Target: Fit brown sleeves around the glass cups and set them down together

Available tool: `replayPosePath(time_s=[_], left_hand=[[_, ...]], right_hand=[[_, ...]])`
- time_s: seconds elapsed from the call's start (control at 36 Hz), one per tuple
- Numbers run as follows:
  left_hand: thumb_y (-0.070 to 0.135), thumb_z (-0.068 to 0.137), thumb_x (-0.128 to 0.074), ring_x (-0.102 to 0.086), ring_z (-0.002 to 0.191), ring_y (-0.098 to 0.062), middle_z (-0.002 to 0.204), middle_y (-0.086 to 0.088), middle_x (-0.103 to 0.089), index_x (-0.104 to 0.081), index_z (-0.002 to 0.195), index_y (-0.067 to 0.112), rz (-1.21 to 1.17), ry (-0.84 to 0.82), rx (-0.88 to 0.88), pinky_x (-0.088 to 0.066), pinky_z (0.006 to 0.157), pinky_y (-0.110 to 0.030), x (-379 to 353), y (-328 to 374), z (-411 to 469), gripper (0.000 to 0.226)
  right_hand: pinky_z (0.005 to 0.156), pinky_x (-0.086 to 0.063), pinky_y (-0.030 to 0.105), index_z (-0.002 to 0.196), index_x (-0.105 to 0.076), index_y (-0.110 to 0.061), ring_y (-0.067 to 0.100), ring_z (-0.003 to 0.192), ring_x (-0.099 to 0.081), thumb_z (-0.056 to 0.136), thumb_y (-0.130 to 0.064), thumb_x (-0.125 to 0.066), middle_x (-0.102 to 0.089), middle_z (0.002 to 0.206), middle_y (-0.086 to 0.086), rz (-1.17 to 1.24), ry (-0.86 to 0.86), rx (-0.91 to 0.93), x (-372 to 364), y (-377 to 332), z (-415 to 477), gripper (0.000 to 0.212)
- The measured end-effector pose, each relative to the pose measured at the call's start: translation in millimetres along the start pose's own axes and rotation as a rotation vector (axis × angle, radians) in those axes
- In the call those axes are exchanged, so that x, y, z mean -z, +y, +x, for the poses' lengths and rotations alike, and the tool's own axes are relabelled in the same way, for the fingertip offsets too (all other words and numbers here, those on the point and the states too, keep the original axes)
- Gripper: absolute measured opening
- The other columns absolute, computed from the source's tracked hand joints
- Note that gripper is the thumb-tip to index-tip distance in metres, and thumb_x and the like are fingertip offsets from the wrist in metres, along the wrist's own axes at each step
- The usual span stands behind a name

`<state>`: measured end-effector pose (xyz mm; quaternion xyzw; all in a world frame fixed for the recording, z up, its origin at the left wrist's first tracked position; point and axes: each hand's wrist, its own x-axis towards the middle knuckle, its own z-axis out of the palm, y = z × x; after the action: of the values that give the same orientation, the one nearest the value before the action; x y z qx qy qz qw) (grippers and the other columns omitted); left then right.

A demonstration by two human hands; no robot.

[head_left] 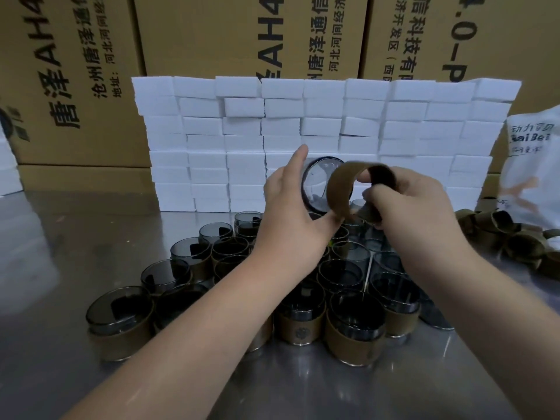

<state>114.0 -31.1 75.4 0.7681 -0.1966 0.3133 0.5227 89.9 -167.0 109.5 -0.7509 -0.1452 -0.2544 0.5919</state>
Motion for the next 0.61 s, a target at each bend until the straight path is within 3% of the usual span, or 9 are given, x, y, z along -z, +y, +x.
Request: replayPosePath(time_s=[0.08,0.14,0.25,0.33,0.39,0.44,0.5,0.56,0.61], left_hand=[[0.034,0.073,-0.076,-0.045,0.117,-0.009,0.108,0.031,-0.025,-0.014,0.128,0.057,0.039,-0.006,-0.065,-0.046,0.097,-0.036,1.2,4.9,-3.4,0.086],[0.031,0.073,-0.075,-0.045,0.119,-0.010,0.120,0.026,-0.026,-0.013,0.129,0.056,0.082,-0.032,-0.093,-0.046,0.097,-0.036,1.5,6.7,-4.2,0.087],[0.030,0.072,-0.071,-0.037,0.127,-0.005,0.130,0.028,-0.021,-0.008,0.132,0.053,0.137,-0.101,-0.099,-0.037,0.101,-0.021,0.3,9.3,-7.3,0.090],[0.032,0.068,-0.060,-0.024,0.138,-0.012,0.144,0.025,-0.009,-0.008,0.140,0.045,0.086,-0.204,-0.060,-0.029,0.111,-0.034,0.4,9.1,-9.5,0.091],[0.035,0.067,-0.057,-0.015,0.142,-0.010,0.153,0.015,-0.002,-0.001,0.147,0.034,-0.018,-0.270,-0.016,-0.024,0.114,-0.038,2.5,9.4,-8.8,0.098],[0.050,0.065,-0.050,0.002,0.137,0.011,0.157,0.009,0.009,0.005,0.148,0.028,-0.101,-0.313,0.000,-0.012,0.114,-0.016,5.4,11.7,-8.1,0.102],[0.063,0.064,-0.040,0.009,0.113,0.037,0.155,0.012,0.018,0.006,0.148,0.027,-0.140,-0.345,0.009,-0.007,0.091,0.010,9.0,15.2,-7.8,0.102],[0.067,0.066,-0.037,0.006,0.102,0.044,0.152,0.016,0.019,0.004,0.148,0.029,-0.132,-0.359,0.042,-0.007,0.079,0.014,11.2,18.4,-5.8,0.099],[0.070,0.071,-0.033,0.002,0.116,0.036,0.153,0.018,0.016,0.002,0.148,0.034,0.016,-0.317,0.047,-0.004,0.085,0.009,10.8,19.6,-3.9,0.091]], right_hand=[[0.034,-0.028,0.005,0.056,-0.065,-0.039,-0.007,0.035,-0.046,0.086,-0.004,-0.041,-0.052,0.040,-0.021,0.060,-0.070,-0.041,-3.3,-1.9,-1.4,0.052],[0.039,-0.034,0.003,0.055,-0.066,-0.041,-0.009,0.044,-0.055,0.084,-0.001,-0.039,-0.061,0.049,-0.023,0.124,-0.121,-0.067,-4.8,-2.8,-2.1,0.057],[0.056,-0.054,0.017,0.058,-0.067,-0.049,-0.003,0.063,-0.066,0.085,-0.001,-0.038,-0.069,0.065,-0.020,0.163,-0.160,-0.090,-9.0,1.8,-3.1,0.062],[0.050,-0.053,0.018,0.064,-0.070,-0.045,0.002,0.066,-0.067,0.085,-0.002,-0.035,-0.071,0.068,-0.016,0.184,-0.140,-0.068,-9.8,5.0,-2.7,0.059],[0.060,-0.057,0.023,0.076,-0.072,-0.036,0.008,0.076,-0.069,0.084,-0.001,-0.034,-0.073,0.079,-0.010,0.175,-0.116,-0.050,-10.1,5.8,-1.9,0.052],[0.071,-0.060,0.032,0.081,-0.072,-0.030,0.015,0.084,-0.069,0.083,-0.001,-0.032,-0.074,0.086,-0.005,0.185,-0.104,-0.047,-10.7,6.5,-1.3,0.049],[0.077,-0.059,0.040,0.083,-0.071,-0.027,0.017,0.085,-0.070,0.085,-0.001,-0.031,-0.074,0.086,-0.002,0.183,-0.098,-0.061,-11.1,9.1,-1.6,0.048],[0.084,-0.056,0.046,0.095,-0.070,-0.024,0.019,0.090,-0.069,0.087,-0.002,-0.031,-0.074,0.092,-0.001,0.129,-0.082,-0.057,-12.4,11.0,-2.5,0.046],[0.089,-0.053,0.048,0.115,-0.064,-0.022,0.022,0.096,-0.067,0.088,-0.005,-0.031,-0.070,0.105,0.002,0.076,-0.061,-0.056,-14.1,13.0,-2.4,0.046]])
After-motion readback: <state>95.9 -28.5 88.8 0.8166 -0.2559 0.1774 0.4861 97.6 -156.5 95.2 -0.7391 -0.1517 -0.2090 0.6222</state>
